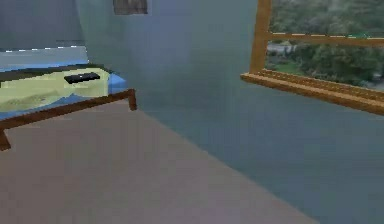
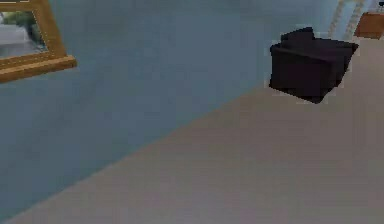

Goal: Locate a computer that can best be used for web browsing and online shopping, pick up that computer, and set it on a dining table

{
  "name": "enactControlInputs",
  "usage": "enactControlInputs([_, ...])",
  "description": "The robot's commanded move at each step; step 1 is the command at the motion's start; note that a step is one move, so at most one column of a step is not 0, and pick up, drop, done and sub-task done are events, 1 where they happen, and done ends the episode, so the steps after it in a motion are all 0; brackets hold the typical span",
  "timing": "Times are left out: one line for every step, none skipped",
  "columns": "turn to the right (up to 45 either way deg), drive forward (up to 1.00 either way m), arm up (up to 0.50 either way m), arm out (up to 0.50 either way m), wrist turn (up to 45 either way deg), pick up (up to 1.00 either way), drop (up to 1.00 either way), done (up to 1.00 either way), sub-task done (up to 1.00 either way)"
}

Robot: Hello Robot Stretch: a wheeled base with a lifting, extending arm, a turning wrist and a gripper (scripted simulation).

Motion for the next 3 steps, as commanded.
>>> enactControlInputs([-39.0, 0.00, 0.00, 0.00, 0.0, 0.00, 0.00, 0.00, 0.00])
enactControlInputs([0.0, 1.00, 0.00, 0.00, 0.0, 0.00, 0.00, 0.00, 0.00])
enactControlInputs([0.0, 1.00, 0.00, 0.00, 0.0, 0.00, 0.00, 0.00, 0.00])
